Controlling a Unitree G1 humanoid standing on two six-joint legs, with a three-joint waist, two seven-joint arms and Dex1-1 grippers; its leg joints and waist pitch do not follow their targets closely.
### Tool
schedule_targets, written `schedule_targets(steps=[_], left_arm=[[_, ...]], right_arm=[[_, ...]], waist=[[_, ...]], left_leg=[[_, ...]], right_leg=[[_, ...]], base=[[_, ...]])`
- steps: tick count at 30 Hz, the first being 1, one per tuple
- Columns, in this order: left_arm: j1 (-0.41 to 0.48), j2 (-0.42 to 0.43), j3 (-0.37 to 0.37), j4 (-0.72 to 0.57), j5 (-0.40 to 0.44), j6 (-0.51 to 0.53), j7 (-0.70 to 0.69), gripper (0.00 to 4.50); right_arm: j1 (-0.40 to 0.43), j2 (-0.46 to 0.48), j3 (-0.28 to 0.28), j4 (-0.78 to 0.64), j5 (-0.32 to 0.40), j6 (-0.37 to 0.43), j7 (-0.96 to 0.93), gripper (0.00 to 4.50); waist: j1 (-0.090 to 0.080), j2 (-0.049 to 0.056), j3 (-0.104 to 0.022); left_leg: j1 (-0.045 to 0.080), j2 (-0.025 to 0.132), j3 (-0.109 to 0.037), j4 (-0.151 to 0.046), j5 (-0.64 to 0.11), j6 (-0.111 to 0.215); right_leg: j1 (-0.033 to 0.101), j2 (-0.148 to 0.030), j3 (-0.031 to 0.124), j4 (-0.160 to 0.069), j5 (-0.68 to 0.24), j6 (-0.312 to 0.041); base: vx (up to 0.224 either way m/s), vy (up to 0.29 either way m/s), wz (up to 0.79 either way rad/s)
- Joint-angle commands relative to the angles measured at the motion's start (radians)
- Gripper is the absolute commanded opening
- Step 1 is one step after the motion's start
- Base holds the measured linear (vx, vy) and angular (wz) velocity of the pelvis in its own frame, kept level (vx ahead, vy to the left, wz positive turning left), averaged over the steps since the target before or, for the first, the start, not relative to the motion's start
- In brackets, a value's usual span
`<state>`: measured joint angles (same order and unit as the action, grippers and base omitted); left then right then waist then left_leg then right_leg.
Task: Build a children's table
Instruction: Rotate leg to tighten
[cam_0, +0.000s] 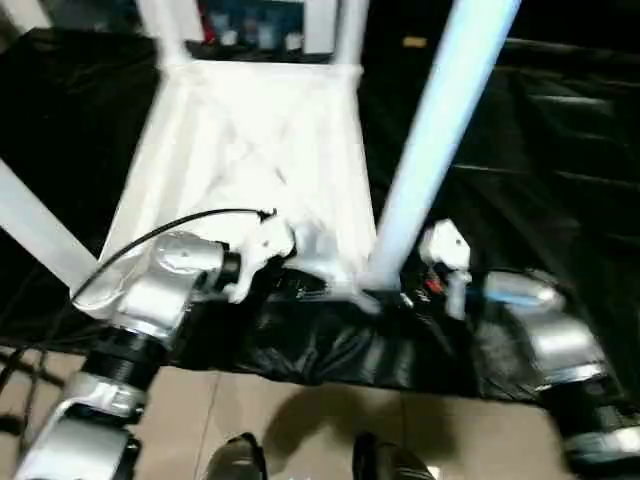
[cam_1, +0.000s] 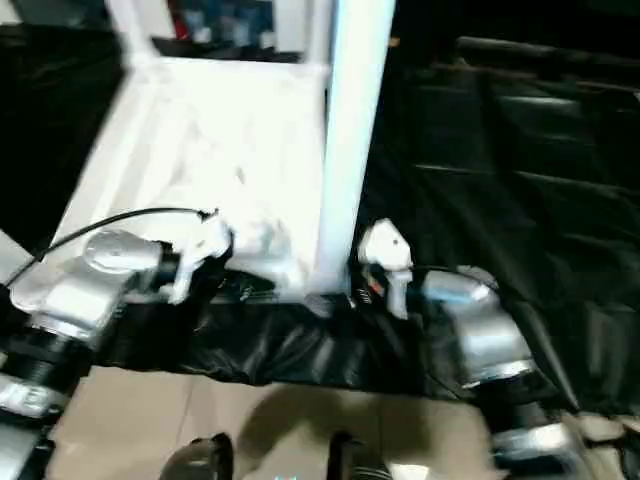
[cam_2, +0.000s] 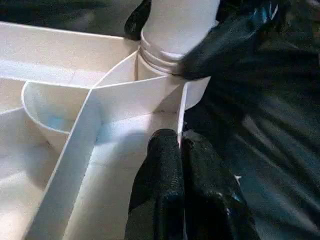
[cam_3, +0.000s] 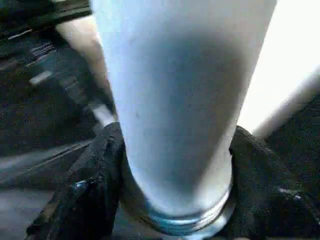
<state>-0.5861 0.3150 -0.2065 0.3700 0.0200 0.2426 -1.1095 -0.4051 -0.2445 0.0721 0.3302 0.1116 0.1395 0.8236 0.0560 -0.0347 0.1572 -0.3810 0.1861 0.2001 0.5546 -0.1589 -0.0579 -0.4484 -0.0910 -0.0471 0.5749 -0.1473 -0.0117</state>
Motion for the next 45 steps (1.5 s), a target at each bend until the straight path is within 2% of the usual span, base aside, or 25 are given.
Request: schedule_targets(steps=[1,2,3,6,8,9,10,12,15,16,17,20,21,23,24,26,27,29,31,34,37,39,45], left_arm=[[0.010,-0.107,-0.050,-0.013,-0.009,0.042,0.113,0.00],[0.010,-0.124,-0.050,-0.014,-0.008,0.054,0.135,0.00],[0.008,-0.159,-0.048,-0.007,0.001,0.062,0.191,0.00],[0.005,-0.191,-0.048,-0.001,0.006,0.069,0.236,0.00],[0.007,-0.218,-0.054,-0.005,0.014,0.077,0.256,0.00],[0.010,-0.228,-0.056,-0.012,0.016,0.085,0.257,0.00],[0.014,-0.231,-0.059,-0.021,0.015,0.090,0.252,0.00],[0.023,-0.228,-0.070,-0.042,0.011,0.104,0.231,0.00],[0.032,-0.210,-0.071,-0.059,-0.001,0.110,0.201,0.00],[0.035,-0.195,-0.067,-0.062,-0.008,0.107,0.181,0.00],[0.035,-0.195,-0.067,-0.062,-0.008,0.107,0.181,0.00],[0.046,-0.149,-0.063,-0.073,-0.028,0.097,0.112,0.00],[0.053,-0.119,-0.064,-0.084,-0.039,0.090,0.065,0.00],[0.059,-0.090,-0.063,-0.091,-0.047,0.078,0.021,0.00],[0.061,-0.075,-0.063,-0.094,-0.052,0.078,-0.003,0.00],[0.062,-0.043,-0.062,-0.093,-0.060,0.065,-0.050,0.00],[0.062,-0.028,-0.061,-0.094,-0.065,0.053,-0.081,0.00],[0.062,-0.007,-0.063,-0.094,-0.068,0.044,-0.117,0.00],[0.056,0.033,-0.069,-0.085,-0.070,0.030,-0.178,0.00],[0.047,0.057,-0.072,-0.072,-0.072,0.020,-0.205,0.00],[0.035,0.085,-0.074,-0.061,-0.079,0.009,-0.243,0.00],[0.031,0.096,-0.075,-0.055,-0.081,0.006,-0.266,0.00],[0.027,0.119,-0.079,-0.050,-0.094,-0.002,-0.317,0.00]], right_arm=[[0.011,0.098,0.103,0.044,-0.046,0.023,-0.082,2.70],[0.008,0.120,0.095,0.048,-0.051,0.031,-0.122,2.69],[0.003,0.176,0.078,0.045,-0.045,0.050,-0.196,2.69],[0.004,0.229,0.076,0.034,-0.043,0.056,-0.256,2.69],[0.009,0.282,0.093,0.021,-0.062,0.041,-0.307,2.69],[0.011,0.305,0.098,0.020,-0.069,0.034,-0.330,2.69],[0.013,0.317,0.108,0.016,-0.072,0.027,-0.331,3.04],[0.019,0.324,0.128,0.002,-0.076,0.018,-0.320,3.39],[0.028,0.308,0.122,-0.022,-0.057,0.037,-0.289,3.62],[0.028,0.282,0.118,-0.028,-0.054,0.040,-0.266,3.77],[0.028,0.282,0.118,-0.028,-0.054,0.040,-0.266,3.86],[0.025,0.206,0.115,-0.040,-0.043,0.047,-0.176,4.10],[0.024,0.154,0.125,-0.051,-0.036,0.044,-0.099,4.10],[0.025,0.107,0.133,-0.059,-0.032,0.037,-0.030,4.10],[0.026,0.082,0.136,-0.064,-0.025,0.037,0.012,4.10],[0.025,0.031,0.140,-0.068,-0.015,0.027,0.092,4.10],[0.023,0.006,0.140,-0.071,-0.007,0.029,0.136,4.10],[0.018,-0.021,0.138,-0.068,-0.003,0.022,0.179,4.10],[-0.003,-0.068,0.128,-0.051,0.003,-0.004,0.249,4.10],[-0.019,-0.091,0.121,-0.039,0.013,-0.010,0.285,4.10],[-0.031,-0.133,0.130,-0.037,0.028,-0.018,0.355,4.10],[-0.034,-0.149,0.134,-0.038,0.035,-0.019,0.391,4.10],[-0.040,-0.168,0.140,-0.041,0.052,-0.020,0.447,3.61]], waist=[[0.001,-0.009,-0.043],[-0.002,-0.009,-0.042],[-0.008,-0.009,-0.041],[-0.013,-0.008,-0.043],[-0.016,-0.002,-0.040],[-0.019,-0.002,-0.040],[-0.019,-0.002,-0.040],[-0.021,0.001,-0.042],[-0.020,0.002,-0.046],[-0.019,0.002,-0.048],[-0.019,0.002,-0.048],[-0.017,0.000,-0.051],[-0.016,-0.002,-0.052],[-0.014,-0.007,-0.051],[-0.011,-0.008,-0.051],[-0.005,-0.008,-0.055],[-0.002,-0.008,-0.054],[0.004,-0.005,-0.064],[0.009,-0.007,-0.070],[0.010,-0.004,-0.076],[0.011,-0.002,-0.077],[0.015,-0.001,-0.076],[0.026,0.002,-0.073]], left_leg=[[0.017,0.039,-0.033,-0.081,-0.371,0.011],[0.021,0.037,-0.035,-0.081,-0.390,0.014],[0.017,0.035,-0.040,-0.084,-0.402,0.014],[0.015,0.034,-0.045,-0.091,-0.407,0.016],[0.027,0.034,-0.045,-0.093,-0.448,0.013],[0.023,0.034,-0.047,-0.096,-0.455,0.012],[0.023,0.034,-0.047,-0.096,-0.455,0.012],[0.021,0.036,-0.050,-0.103,-0.457,0.012],[0.015,0.039,-0.046,-0.106,-0.409,0.025],[0.018,0.039,-0.041,-0.104,-0.396,0.030],[0.018,0.039,-0.041,-0.104,-0.396,0.030],[0.016,0.038,-0.032,-0.097,-0.346,0.056],[0.015,0.037,-0.029,-0.094,-0.325,0.067],[0.015,0.034,-0.024,-0.088,-0.303,0.087],[0.020,0.034,-0.021,-0.084,-0.300,0.095],[0.027,0.033,-0.015,-0.076,-0.274,0.112],[0.030,0.035,-0.011,-0.072,-0.261,0.122],[0.023,0.036,-0.011,-0.066,-0.193,0.134],[0.018,0.031,-0.006,-0.054,-0.101,0.158],[0.014,0.032,-0.008,-0.047,-0.031,0.185],[0.015,0.034,-0.007,-0.046,-0.040,0.184],[0.017,0.039,-0.006,-0.047,-0.069,0.175],[0.020,0.043,-0.007,-0.051,-0.152,0.119]], right_leg=[[0.043,-0.063,0.037,-0.098,-0.638,-0.102],[0.037,-0.064,0.037,-0.105,-0.681,-0.084],[0.038,-0.064,0.033,-0.111,-0.718,-0.063],[0.042,-0.063,0.027,-0.116,-0.706,-0.051],[0.031,-0.061,0.027,-0.124,-0.704,-0.051],[0.036,-0.063,0.025,-0.124,-0.696,-0.052],[0.036,-0.063,0.025,-0.124,-0.696,-0.052],[0.041,-0.062,0.026,-0.123,-0.653,-0.054],[0.048,-0.060,0.032,-0.112,-0.531,-0.087],[0.045,-0.058,0.036,-0.109,-0.487,-0.103],[0.045,-0.058,0.036,-0.109,-0.487,-0.103],[0.053,-0.057,0.041,-0.096,-0.387,-0.137],[0.056,-0.057,0.042,-0.092,-0.357,-0.150],[0.056,-0.058,0.046,-0.089,-0.344,-0.160],[0.053,-0.059,0.049,-0.089,-0.363,-0.162],[0.051,-0.057,0.052,-0.086,-0.349,-0.174],[0.046,-0.054,0.054,-0.082,-0.331,-0.188],[0.058,-0.054,0.050,-0.064,-0.245,-0.215],[0.066,-0.045,0.048,-0.038,-0.061,-0.262],[0.075,-0.042,0.042,-0.022,0.050,-0.300],[0.076,-0.039,0.039,-0.021,0.040,-0.313],[0.075,-0.039,0.039,-0.024,-0.009,-0.312],[0.068,-0.044,0.042,-0.037,-0.161,-0.284]], base=[[-0.053,0.021,-0.06],[0.000,0.000,0.00],[0.000,0.000,0.00],[0.000,0.000,0.00],[0.000,0.000,0.00],[0.000,0.000,0.00],[0.000,0.000,0.00],[0.000,0.000,0.00],[0.000,0.000,0.00],[0.000,0.000,0.00],[0.000,0.000,0.00],[0.000,0.000,0.00],[0.000,0.000,0.00],[0.028,-0.014,0.01],[0.066,-0.047,0.09],[0.068,-0.056,0.11],[0.066,-0.073,0.15],[0.069,-0.071,0.12],[0.072,-0.056,0.04],[0.018,-0.013,0.01],[0.000,0.000,0.00],[0.000,0.000,0.00],[0.000,0.000,0.00]])
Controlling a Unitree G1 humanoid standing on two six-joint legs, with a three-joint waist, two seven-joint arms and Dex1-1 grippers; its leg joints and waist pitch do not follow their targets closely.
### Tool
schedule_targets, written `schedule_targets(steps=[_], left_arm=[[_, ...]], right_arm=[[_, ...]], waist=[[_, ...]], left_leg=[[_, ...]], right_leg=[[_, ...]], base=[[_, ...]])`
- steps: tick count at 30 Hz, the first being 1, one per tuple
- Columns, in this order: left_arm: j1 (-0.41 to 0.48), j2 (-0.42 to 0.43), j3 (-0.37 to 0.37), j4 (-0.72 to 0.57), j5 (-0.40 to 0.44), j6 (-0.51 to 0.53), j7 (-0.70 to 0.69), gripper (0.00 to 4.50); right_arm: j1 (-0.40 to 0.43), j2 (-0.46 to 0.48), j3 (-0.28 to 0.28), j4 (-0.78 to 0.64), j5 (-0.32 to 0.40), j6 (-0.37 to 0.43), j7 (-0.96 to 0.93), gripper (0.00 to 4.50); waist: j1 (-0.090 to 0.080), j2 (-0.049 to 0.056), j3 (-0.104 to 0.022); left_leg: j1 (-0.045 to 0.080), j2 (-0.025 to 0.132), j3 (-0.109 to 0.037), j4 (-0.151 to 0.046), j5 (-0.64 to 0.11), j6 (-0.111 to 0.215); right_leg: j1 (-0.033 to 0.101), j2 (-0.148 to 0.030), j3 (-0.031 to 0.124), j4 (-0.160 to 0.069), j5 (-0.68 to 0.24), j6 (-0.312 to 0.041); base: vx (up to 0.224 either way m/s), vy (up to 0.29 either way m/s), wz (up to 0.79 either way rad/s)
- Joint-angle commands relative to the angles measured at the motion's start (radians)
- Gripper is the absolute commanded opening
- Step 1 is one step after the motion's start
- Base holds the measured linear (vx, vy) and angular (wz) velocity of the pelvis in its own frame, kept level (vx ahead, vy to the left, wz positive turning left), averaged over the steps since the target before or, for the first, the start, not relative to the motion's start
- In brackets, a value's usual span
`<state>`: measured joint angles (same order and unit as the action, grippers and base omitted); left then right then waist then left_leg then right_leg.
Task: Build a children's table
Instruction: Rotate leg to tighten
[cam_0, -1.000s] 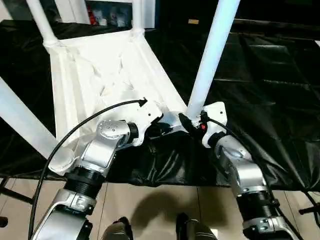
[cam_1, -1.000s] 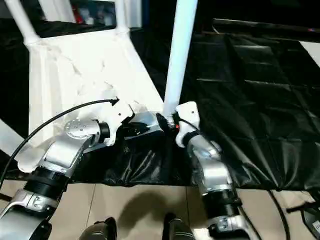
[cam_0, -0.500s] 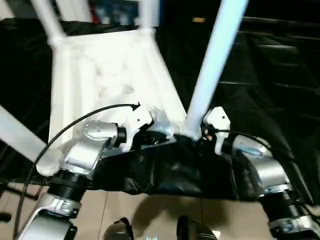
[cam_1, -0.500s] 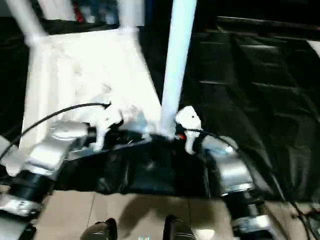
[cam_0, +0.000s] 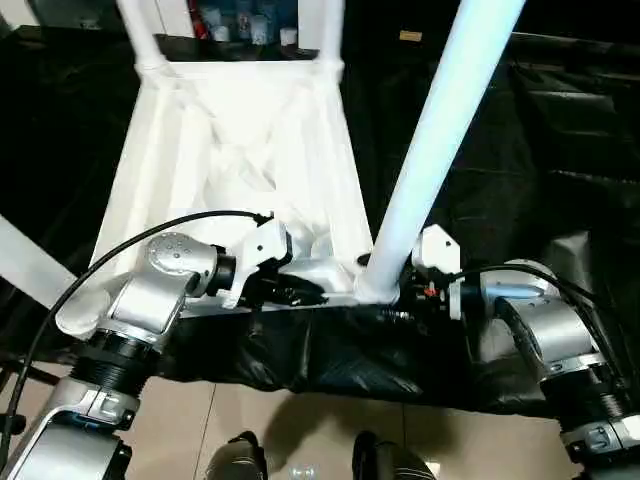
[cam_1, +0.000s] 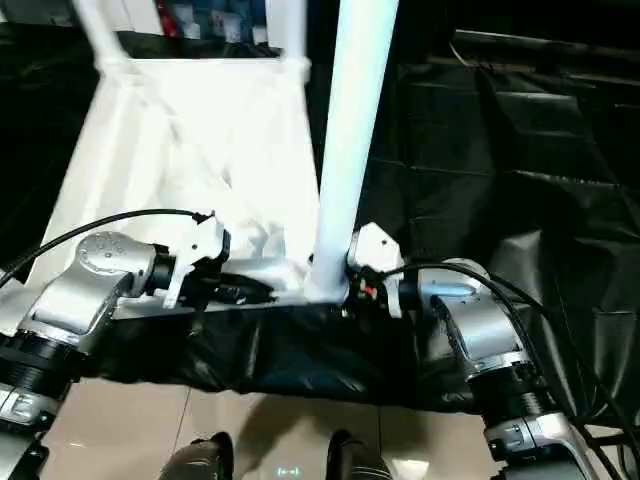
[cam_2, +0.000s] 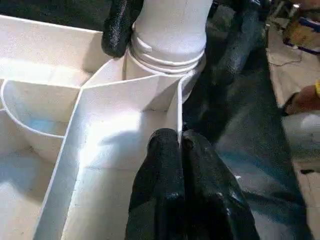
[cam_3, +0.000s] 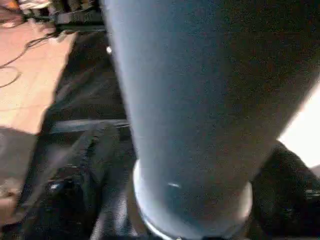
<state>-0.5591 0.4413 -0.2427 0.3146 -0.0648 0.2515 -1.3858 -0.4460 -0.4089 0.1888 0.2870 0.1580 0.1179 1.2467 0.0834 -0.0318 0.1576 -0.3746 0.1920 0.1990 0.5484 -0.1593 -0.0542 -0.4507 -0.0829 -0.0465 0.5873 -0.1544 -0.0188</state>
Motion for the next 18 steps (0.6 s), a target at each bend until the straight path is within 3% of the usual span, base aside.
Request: schedule_targets(steps=[1,6,13,18], left_arm=[[0.000,-0.003,-0.045,0.006,-0.012,-0.011,-0.048,0.00],[-0.002,0.020,-0.055,0.011,-0.021,-0.009,-0.085,0.00],[-0.009,0.026,-0.057,0.022,-0.022,-0.005,-0.095,0.00],[-0.014,0.007,-0.051,0.041,-0.019,-0.018,-0.039,0.00]], right_arm=[[-0.001,-0.006,0.025,0.004,0.006,-0.001,0.030,3.48],[-0.003,-0.020,0.037,0.003,0.019,0.002,0.068,3.06],[0.005,-0.024,0.047,-0.008,0.025,0.009,0.087,2.67],[0.024,-0.008,0.044,-0.017,0.036,0.024,0.072,2.62]], waist=[[0.001,-0.001,-0.072],[0.004,-0.002,-0.071],[0.005,-0.003,-0.077],[0.005,-0.004,-0.072]], left_leg=[[0.014,0.037,-0.007,-0.045,-0.167,0.104],[0.014,0.036,-0.010,-0.046,-0.195,0.079],[0.009,0.033,-0.008,-0.039,-0.132,0.107],[0.009,0.034,-0.008,-0.041,-0.154,0.104]], right_leg=[[0.069,-0.052,0.042,-0.052,-0.177,-0.269],[0.066,-0.054,0.044,-0.055,-0.236,-0.244],[0.071,-0.051,0.042,-0.042,-0.122,-0.271],[0.070,-0.052,0.042,-0.047,-0.162,-0.264]], base=[[0.000,0.000,0.00],[0.000,0.000,0.00],[0.000,0.000,0.00],[0.000,0.000,0.00]])
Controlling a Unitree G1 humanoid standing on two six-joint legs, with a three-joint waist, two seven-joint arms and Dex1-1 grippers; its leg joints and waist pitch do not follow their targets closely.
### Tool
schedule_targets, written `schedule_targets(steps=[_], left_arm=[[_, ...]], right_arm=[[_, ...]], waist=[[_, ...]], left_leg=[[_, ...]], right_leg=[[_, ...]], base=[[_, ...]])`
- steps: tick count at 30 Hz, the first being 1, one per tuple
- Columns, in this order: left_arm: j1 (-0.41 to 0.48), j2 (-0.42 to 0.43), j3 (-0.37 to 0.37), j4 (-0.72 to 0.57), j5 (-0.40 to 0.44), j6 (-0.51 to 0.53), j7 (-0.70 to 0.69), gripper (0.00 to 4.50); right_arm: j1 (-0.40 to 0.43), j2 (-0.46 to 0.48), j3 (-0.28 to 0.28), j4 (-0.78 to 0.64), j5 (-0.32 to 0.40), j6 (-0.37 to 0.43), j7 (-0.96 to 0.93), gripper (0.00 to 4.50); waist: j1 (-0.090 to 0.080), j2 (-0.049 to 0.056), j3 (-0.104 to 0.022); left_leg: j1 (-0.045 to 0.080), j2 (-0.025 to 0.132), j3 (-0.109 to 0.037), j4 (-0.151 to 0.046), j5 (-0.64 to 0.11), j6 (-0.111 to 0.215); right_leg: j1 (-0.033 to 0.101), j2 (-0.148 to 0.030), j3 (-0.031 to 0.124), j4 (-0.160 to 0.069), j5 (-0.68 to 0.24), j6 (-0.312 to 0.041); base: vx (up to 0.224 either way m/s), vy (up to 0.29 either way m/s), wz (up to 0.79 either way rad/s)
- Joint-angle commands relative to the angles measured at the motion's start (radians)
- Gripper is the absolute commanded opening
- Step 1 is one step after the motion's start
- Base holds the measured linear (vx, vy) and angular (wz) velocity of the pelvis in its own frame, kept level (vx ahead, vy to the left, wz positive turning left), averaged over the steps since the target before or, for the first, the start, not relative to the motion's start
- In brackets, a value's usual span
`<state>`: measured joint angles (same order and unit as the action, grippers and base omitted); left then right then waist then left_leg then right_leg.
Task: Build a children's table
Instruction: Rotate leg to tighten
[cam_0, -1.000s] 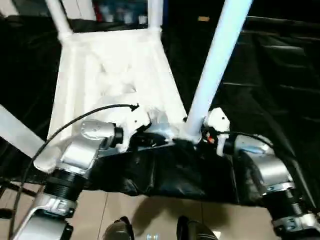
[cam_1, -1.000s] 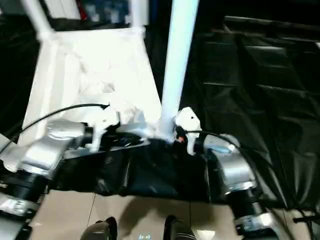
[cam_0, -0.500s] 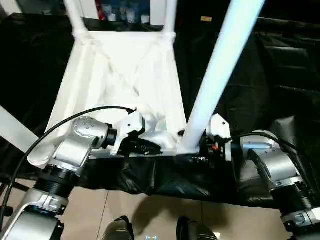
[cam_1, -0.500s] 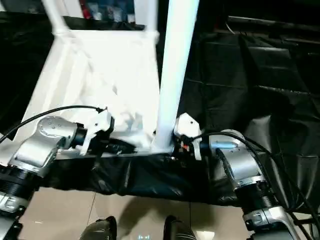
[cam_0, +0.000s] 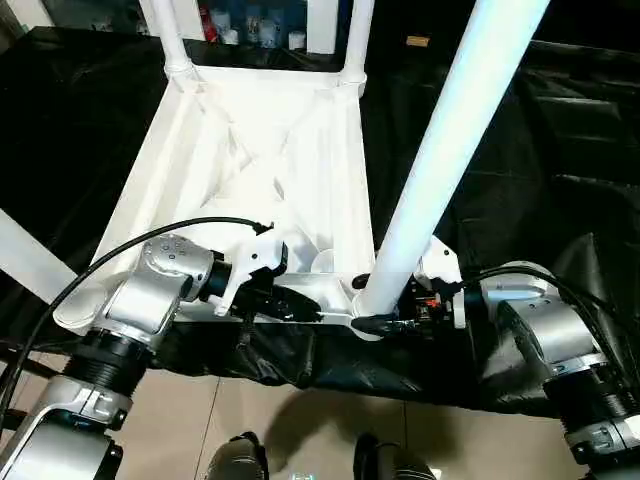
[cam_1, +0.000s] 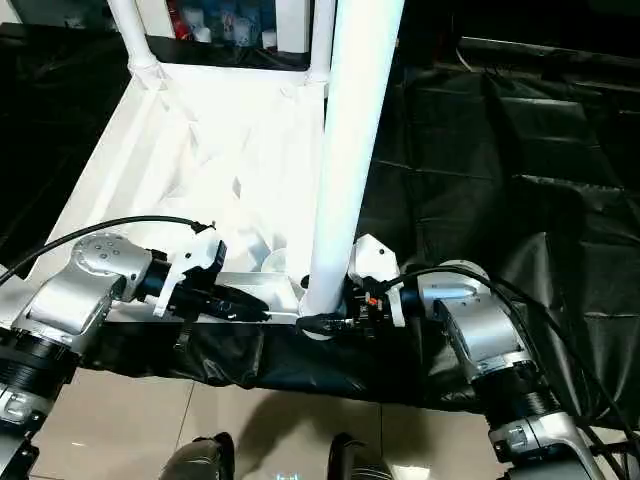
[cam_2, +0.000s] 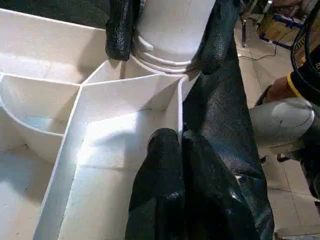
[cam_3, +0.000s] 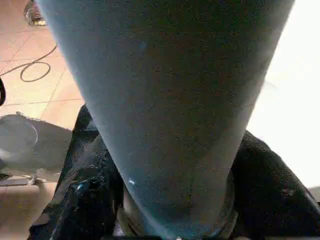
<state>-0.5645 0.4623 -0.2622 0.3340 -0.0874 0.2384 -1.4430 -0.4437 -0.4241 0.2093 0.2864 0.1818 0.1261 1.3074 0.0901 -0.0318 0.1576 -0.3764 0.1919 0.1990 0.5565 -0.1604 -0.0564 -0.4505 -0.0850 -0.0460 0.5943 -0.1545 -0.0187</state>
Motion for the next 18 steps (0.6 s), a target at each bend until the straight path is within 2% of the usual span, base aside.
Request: schedule_targets(steps=[1,3,4,5,6,7,8,10,11,12,14,15,18], left_arm=[[-0.011,-0.026,-0.026,0.029,0.010,-0.008,0.047,0.00],[-0.018,-0.054,-0.011,0.043,0.020,-0.008,0.109,0.00],[-0.022,-0.073,-0.002,0.049,0.026,-0.008,0.151,0.00],[-0.025,-0.088,0.005,0.053,0.031,-0.006,0.184,0.00],[-0.029,-0.105,0.011,0.056,0.037,0.000,0.221,0.00],[-0.035,-0.132,0.020,0.060,0.049,0.010,0.284,0.00],[-0.038,-0.155,0.026,0.057,0.056,0.024,0.329,0.00],[-0.035,-0.186,0.032,0.042,0.060,0.048,0.385,0.00],[-0.027,-0.206,0.033,0.025,0.063,0.066,0.418,0.00],[-0.020,-0.216,0.033,0.013,0.065,0.078,0.434,0.00],[-0.003,-0.247,0.027,-0.016,0.089,0.092,0.500,0.00],[0.003,-0.262,0.029,-0.024,0.094,0.100,0.525,0.00],[0.040,-0.329,0.015,-0.073,0.129,0.123,0.633,0.00]], right_arm=[[0.026,0.017,0.018,-0.016,0.013,0.019,-0.006,2.61],[0.032,0.042,0.000,-0.008,0.015,0.028,-0.060,2.61],[0.033,0.064,-0.013,0.000,0.016,0.040,-0.107,2.61],[0.034,0.081,-0.023,0.005,0.014,0.049,-0.148,2.61],[0.035,0.104,-0.033,0.014,0.005,0.049,-0.199,2.61],[0.037,0.139,-0.047,0.029,-0.011,0.046,-0.280,2.61],[0.042,0.170,-0.056,0.036,-0.024,0.047,-0.345,2.61],[0.055,0.213,-0.061,0.031,-0.040,0.057,-0.426,2.61],[0.068,0.243,-0.062,0.021,-0.052,0.066,-0.479,2.61],[0.074,0.260,-0.062,0.016,-0.058,0.072,-0.508,2.60],[0.090,0.323,-0.070,0.005,-0.075,0.082,-0.610,2.60],[0.088,0.350,-0.080,0.013,-0.080,0.089,-0.659,2.60],[0.065,0.488,-0.136,0.064,-0.101,0.113,-0.909,2.60]], waist=[[-0.001,-0.004,-0.072],[-0.002,-0.005,-0.070],[-0.002,-0.004,-0.064],[-0.004,-0.006,-0.062],[-0.006,-0.007,-0.061],[-0.009,-0.007,-0.058],[-0.010,-0.008,-0.057],[-0.019,-0.013,-0.053],[-0.021,-0.012,-0.054],[-0.025,-0.011,-0.053],[-0.032,-0.011,-0.051],[-0.035,-0.011,-0.053],[-0.048,-0.006,-0.051]], left_leg=[[0.012,0.034,-0.008,-0.049,-0.159,0.103],[0.011,0.035,-0.008,-0.050,-0.170,0.100],[0.015,0.034,-0.009,-0.054,-0.209,0.083],[0.014,0.033,-0.010,-0.055,-0.221,0.076],[0.012,0.031,-0.014,-0.059,-0.236,0.061],[0.012,0.032,-0.016,-0.062,-0.252,0.044],[0.012,0.032,-0.018,-0.064,-0.264,0.036],[0.008,0.029,-0.025,-0.070,-0.285,0.021],[0.009,0.029,-0.026,-0.071,-0.289,0.022],[0.012,0.029,-0.025,-0.071,-0.299,0.025],[0.008,0.029,-0.028,-0.075,-0.299,0.028],[0.005,0.029,-0.029,-0.077,-0.296,0.029],[0.007,0.031,-0.030,-0.083,-0.309,0.014]], right_leg=[[0.068,-0.050,0.042,-0.056,-0.175,-0.260],[0.066,-0.052,0.044,-0.059,-0.191,-0.258],[0.061,-0.052,0.044,-0.069,-0.261,-0.240],[0.061,-0.053,0.044,-0.072,-0.290,-0.229],[0.063,-0.056,0.043,-0.078,-0.355,-0.207],[0.059,-0.058,0.043,-0.084,-0.408,-0.188],[0.058,-0.058,0.042,-0.087,-0.437,-0.175],[0.059,-0.061,0.040,-0.096,-0.528,-0.125],[0.058,-0.062,0.041,-0.098,-0.540,-0.116],[0.051,-0.061,0.042,-0.102,-0.552,-0.107],[0.052,-0.061,0.041,-0.103,-0.556,-0.100],[0.054,-0.061,0.039,-0.103,-0.553,-0.094],[0.049,-0.059,0.038,-0.106,-0.540,-0.099]], base=[[0.000,0.000,0.00],[0.000,0.000,0.00],[0.000,0.000,0.00],[0.000,0.000,0.00],[0.000,0.000,0.00],[0.000,0.000,0.00],[0.000,0.000,0.00],[0.000,0.000,0.00],[0.000,0.000,0.00],[0.000,0.000,0.00],[0.000,0.000,0.00],[0.000,0.000,0.00],[0.000,0.000,0.00]])
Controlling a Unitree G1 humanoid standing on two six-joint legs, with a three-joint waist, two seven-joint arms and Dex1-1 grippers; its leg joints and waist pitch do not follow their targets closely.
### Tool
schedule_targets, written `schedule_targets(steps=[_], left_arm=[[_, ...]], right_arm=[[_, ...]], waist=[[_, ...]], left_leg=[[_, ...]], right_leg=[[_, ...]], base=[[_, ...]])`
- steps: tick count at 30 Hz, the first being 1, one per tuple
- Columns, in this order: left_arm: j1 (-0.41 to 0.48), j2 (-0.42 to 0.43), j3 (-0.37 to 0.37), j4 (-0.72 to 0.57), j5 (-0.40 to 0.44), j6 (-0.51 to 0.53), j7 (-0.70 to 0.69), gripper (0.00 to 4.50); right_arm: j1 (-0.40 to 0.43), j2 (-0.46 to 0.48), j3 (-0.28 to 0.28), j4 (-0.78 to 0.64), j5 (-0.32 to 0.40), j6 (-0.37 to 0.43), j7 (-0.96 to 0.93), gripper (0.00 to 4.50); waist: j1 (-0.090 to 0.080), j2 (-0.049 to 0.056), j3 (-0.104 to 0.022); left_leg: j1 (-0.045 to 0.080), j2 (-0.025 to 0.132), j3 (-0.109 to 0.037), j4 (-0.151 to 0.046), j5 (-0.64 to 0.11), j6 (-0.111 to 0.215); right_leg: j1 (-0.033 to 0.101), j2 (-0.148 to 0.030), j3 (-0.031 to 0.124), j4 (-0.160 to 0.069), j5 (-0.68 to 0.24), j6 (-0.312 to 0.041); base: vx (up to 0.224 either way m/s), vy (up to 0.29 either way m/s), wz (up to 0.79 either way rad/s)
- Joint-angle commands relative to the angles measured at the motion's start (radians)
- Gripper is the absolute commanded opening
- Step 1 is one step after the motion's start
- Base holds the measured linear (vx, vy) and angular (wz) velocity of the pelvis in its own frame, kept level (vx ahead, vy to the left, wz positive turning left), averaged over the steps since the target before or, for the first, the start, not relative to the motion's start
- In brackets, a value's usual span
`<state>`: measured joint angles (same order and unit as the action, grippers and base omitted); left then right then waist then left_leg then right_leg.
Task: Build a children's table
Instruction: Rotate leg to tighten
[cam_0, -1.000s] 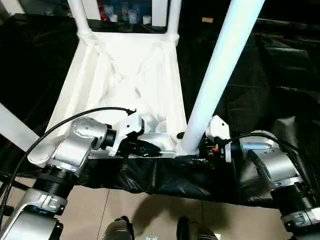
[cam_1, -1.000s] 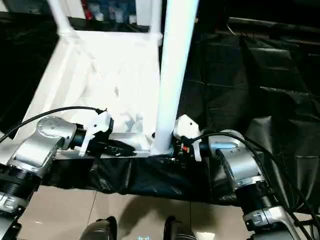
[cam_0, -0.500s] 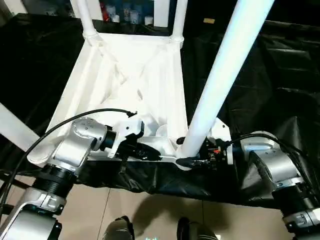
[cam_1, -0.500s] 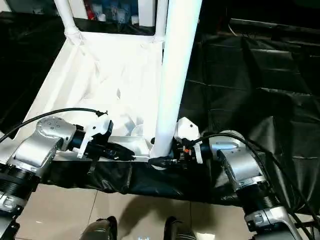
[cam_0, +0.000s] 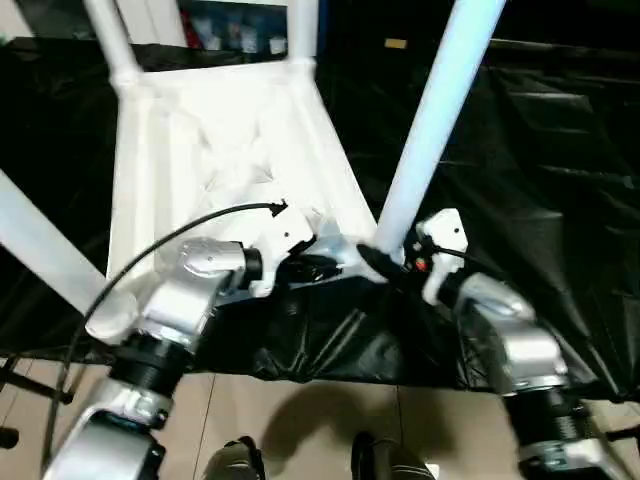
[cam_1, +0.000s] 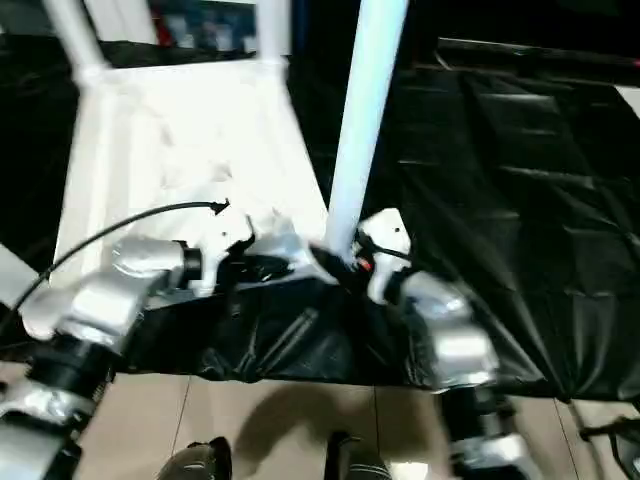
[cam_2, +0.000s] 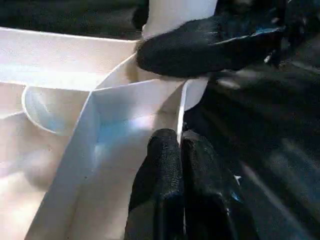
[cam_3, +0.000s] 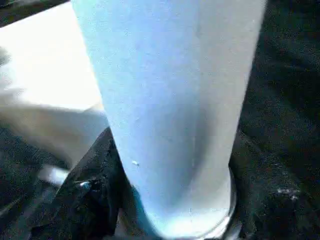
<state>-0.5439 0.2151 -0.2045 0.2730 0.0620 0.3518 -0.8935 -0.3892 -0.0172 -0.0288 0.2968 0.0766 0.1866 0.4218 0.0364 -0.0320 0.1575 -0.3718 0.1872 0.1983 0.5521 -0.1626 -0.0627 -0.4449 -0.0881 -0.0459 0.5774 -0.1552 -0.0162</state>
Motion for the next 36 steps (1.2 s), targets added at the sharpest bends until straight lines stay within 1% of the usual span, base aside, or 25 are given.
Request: schedule_targets(steps=[1,2,3,4,5,6,7,9,11,13,14,15,16,17,18,20,21,22,24,25,27,29,31,33,36], left_arm=[[0.022,-0.084,-0.044,-0.014,-0.019,0.010,0.086,0.00],[0.032,-0.095,-0.050,-0.027,-0.014,0.009,0.096,0.00],[0.036,-0.100,-0.054,-0.034,-0.013,0.012,0.102,0.00],[0.040,-0.104,-0.060,-0.039,-0.013,0.010,0.103,0.00],[0.043,-0.109,-0.065,-0.044,-0.016,0.011,0.103,0.00],[0.047,-0.110,-0.067,-0.050,-0.019,0.013,0.102,0.00],[0.050,-0.106,-0.074,-0.054,-0.021,0.008,0.088,0.00],[0.056,-0.091,-0.081,-0.055,-0.024,-0.004,0.056,0.00],[0.065,-0.072,-0.081,-0.065,-0.030,-0.015,0.021,0.00],[0.070,-0.057,-0.080,-0.071,-0.036,-0.021,-0.004,0.00],[0.075,-0.037,-0.078,-0.076,-0.047,-0.030,-0.039,0.00],[0.083,-0.010,-0.076,-0.086,-0.063,-0.034,-0.079,0.00],[0.085,0.004,-0.075,-0.090,-0.069,-0.033,-0.097,0.00],[0.087,0.018,-0.074,-0.091,-0.080,-0.041,-0.125,0.00],[0.090,0.042,-0.073,-0.094,-0.094,-0.041,-0.166,0.00],[0.090,0.056,-0.074,-0.094,-0.096,-0.045,-0.186,0.00],[0.089,0.067,-0.075,-0.093,-0.097,-0.051,-0.203,0.00],[0.088,0.077,-0.076,-0.091,-0.099,-0.056,-0.217,0.00],[0.077,0.116,-0.065,-0.066,-0.104,-0.077,-0.274,0.00],[0.073,0.129,-0.060,-0.057,-0.107,-0.083,-0.294,0.00],[0.064,0.149,-0.054,-0.044,-0.115,-0.091,-0.321,0.00],[0.054,0.169,-0.051,-0.031,-0.136,-0.100,-0.355,0.00],[0.046,0.185,-0.053,-0.025,-0.144,-0.103,-0.383,0.00],[0.040,0.200,-0.055,-0.021,-0.148,-0.107,-0.408,0.00],[0.029,0.221,-0.059,-0.004,-0.154,-0.118,-0.454,0.00]], right_arm=[[0.010,0.086,0.101,0.055,0.005,0.053,-0.029,2.60],[0.009,0.103,0.107,0.054,0.004,0.043,-0.035,2.60],[0.010,0.109,0.115,0.051,0.002,0.035,-0.036,2.60],[0.010,0.115,0.124,0.046,-0.003,0.028,-0.036,2.60],[0.012,0.122,0.128,0.040,-0.002,0.026,-0.038,2.95],[0.015,0.125,0.130,0.032,0.001,0.027,-0.038,3.15],[0.021,0.121,0.128,0.015,0.007,0.030,-0.027,3.15],[0.027,0.102,0.122,-0.007,0.018,0.036,0.004,3.39],[0.029,0.074,0.125,-0.023,0.012,0.034,0.038,3.48],[0.029,0.050,0.128,-0.033,0.014,0.035,0.070,3.65],[0.025,0.009,0.134,-0.039,0.021,0.035,0.119,3.80],[0.021,-0.041,0.142,-0.048,0.031,0.034,0.183,3.80],[0.019,-0.065,0.145,-0.051,0.035,0.032,0.217,3.80],[0.016,-0.091,0.146,-0.053,0.041,0.031,0.255,3.80],[0.014,-0.135,0.150,-0.060,0.058,0.037,0.329,3.80],[0.014,-0.158,0.155,-0.063,0.062,0.033,0.367,3.80],[0.014,-0.176,0.160,-0.065,0.063,0.027,0.394,3.80],[0.014,-0.191,0.163,-0.067,0.066,0.027,0.418,3.80],[0.010,-0.254,0.173,-0.070,0.082,0.026,0.542,3.80],[0.008,-0.277,0.177,-0.071,0.092,0.030,0.592,3.80],[0.000,-0.311,0.189,-0.066,0.102,0.024,0.656,3.80],[-0.010,-0.348,0.208,-0.070,0.120,0.029,0.719,3.80],[-0.019,-0.368,0.219,-0.065,0.126,0.028,0.762,3.80],[-0.030,-0.381,0.225,-0.054,0.126,0.021,0.797,3.80],[-0.050,-0.389,0.228,-0.028,0.132,0.003,0.833,3.80]], waist=[[0.002,-0.007,-0.051],[0.002,-0.005,-0.051],[0.001,-0.004,-0.050],[0.000,-0.006,-0.049],[0.000,-0.006,-0.049],[0.000,-0.004,-0.048],[0.000,-0.005,-0.049],[0.001,-0.004,-0.050],[0.001,-0.003,-0.050],[0.003,-0.001,-0.052],[0.003,0.000,-0.053],[0.005,0.000,-0.055],[0.005,0.000,-0.056],[0.005,-0.001,-0.057],[0.008,-0.003,-0.058],[0.011,-0.001,-0.059],[0.015,0.002,-0.061],[0.017,0.003,-0.064],[0.019,0.000,-0.062],[0.019,0.002,-0.063],[0.024,0.003,-0.061],[0.026,0.002,-0.060],[0.028,0.003,-0.059],[0.030,0.004,-0.060],[0.032,0.003,-0.062]], left_leg=[[0.000,0.034,-0.032,-0.081,-0.311,0.019],[0.002,0.034,-0.031,-0.081,-0.313,0.021],[0.006,0.035,-0.028,-0.080,-0.326,0.028],[0.007,0.032,-0.027,-0.080,-0.338,0.034],[0.006,0.032,-0.027,-0.080,-0.339,0.036],[0.004,0.031,-0.027,-0.081,-0.335,0.039],[0.004,0.032,-0.027,-0.080,-0.329,0.042],[0.007,0.032,-0.025,-0.080,-0.328,0.045],[0.006,0.032,-0.025,-0.081,-0.328,0.047],[0.004,0.032,-0.024,-0.080,-0.307,0.053],[0.005,0.032,-0.023,-0.079,-0.301,0.054],[0.004,0.032,-0.022,-0.076,-0.282,0.061],[0.002,0.031,-0.020,-0.074,-0.260,0.074],[0.002,0.031,-0.018,-0.071,-0.251,0.080],[0.004,0.029,-0.015,-0.068,-0.222,0.098],[0.005,0.030,-0.013,-0.065,-0.193,0.112],[0.008,0.032,-0.010,-0.062,-0.164,0.123],[0.006,0.033,-0.010,-0.060,-0.135,0.129],[0.006,0.032,-0.010,-0.059,-0.129,0.133],[0.008,0.032,-0.008,-0.057,-0.130,0.143],[0.009,0.033,-0.008,-0.057,-0.139,0.147],[0.009,0.035,-0.009,-0.058,-0.150,0.140],[0.011,0.037,-0.008,-0.059,-0.161,0.130],[0.011,0.038,-0.008,-0.059,-0.165,0.124],[0.011,0.040,-0.007,-0.056,-0.150,0.123]], right_leg=[[0.048,-0.055,0.035,-0.088,-0.530,-0.095],[0.047,-0.054,0.036,-0.089,-0.518,-0.094],[0.041,-0.051,0.040,-0.089,-0.491,-0.095],[0.040,-0.050,0.041,-0.090,-0.487,-0.093],[0.041,-0.050,0.042,-0.090,-0.486,-0.092],[0.042,-0.051,0.043,-0.089,-0.477,-0.091],[0.043,-0.051,0.043,-0.088,-0.465,-0.092],[0.040,-0.050,0.045,-0.088,-0.456,-0.093],[0.042,-0.050,0.045,-0.088,-0.454,-0.097],[0.045,-0.050,0.045,-0.084,-0.419,-0.107],[0.046,-0.050,0.045,-0.083,-0.406,-0.113],[0.051,-0.049,0.044,-0.079,-0.367,-0.125],[0.054,-0.048,0.044,-0.074,-0.317,-0.142],[0.054,-0.047,0.045,-0.073,-0.298,-0.151],[0.058,-0.047,0.044,-0.070,-0.270,-0.172],[0.058,-0.047,0.044,-0.066,-0.234,-0.188],[0.058,-0.047,0.044,-0.061,-0.187,-0.208],[0.062,-0.045,0.042,-0.052,-0.133,-0.229],[0.064,-0.041,0.040,-0.051,-0.111,-0.237],[0.066,-0.041,0.041,-0.047,-0.095,-0.253],[0.065,-0.044,0.040,-0.049,-0.109,-0.259],[0.064,-0.046,0.041,-0.051,-0.140,-0.258],[0.063,-0.044,0.040,-0.051,-0.162,-0.260],[0.064,-0.045,0.040,-0.050,-0.171,-0.261],[0.064,-0.047,0.040,-0.046,-0.148,-0.269]], base=[[0.000,0.000,0.00],[0.000,0.000,0.00],[0.000,0.000,0.00],[0.000,0.000,0.00],[0.000,0.000,0.00],[0.000,0.000,0.00],[0.000,0.000,0.00],[0.000,0.000,0.00],[0.000,0.000,0.00],[0.000,0.000,0.00],[0.000,0.000,0.00],[0.000,0.000,0.00],[0.000,0.000,0.00],[0.000,0.000,0.00],[0.000,0.000,0.00],[0.000,0.000,0.00],[0.000,0.000,0.00],[0.000,0.000,0.00],[0.000,0.000,0.00],[0.000,0.000,0.00],[0.000,0.000,0.00],[0.000,0.000,0.00],[0.000,0.000,0.00],[0.000,0.000,0.00],[0.000,0.000,0.00]])
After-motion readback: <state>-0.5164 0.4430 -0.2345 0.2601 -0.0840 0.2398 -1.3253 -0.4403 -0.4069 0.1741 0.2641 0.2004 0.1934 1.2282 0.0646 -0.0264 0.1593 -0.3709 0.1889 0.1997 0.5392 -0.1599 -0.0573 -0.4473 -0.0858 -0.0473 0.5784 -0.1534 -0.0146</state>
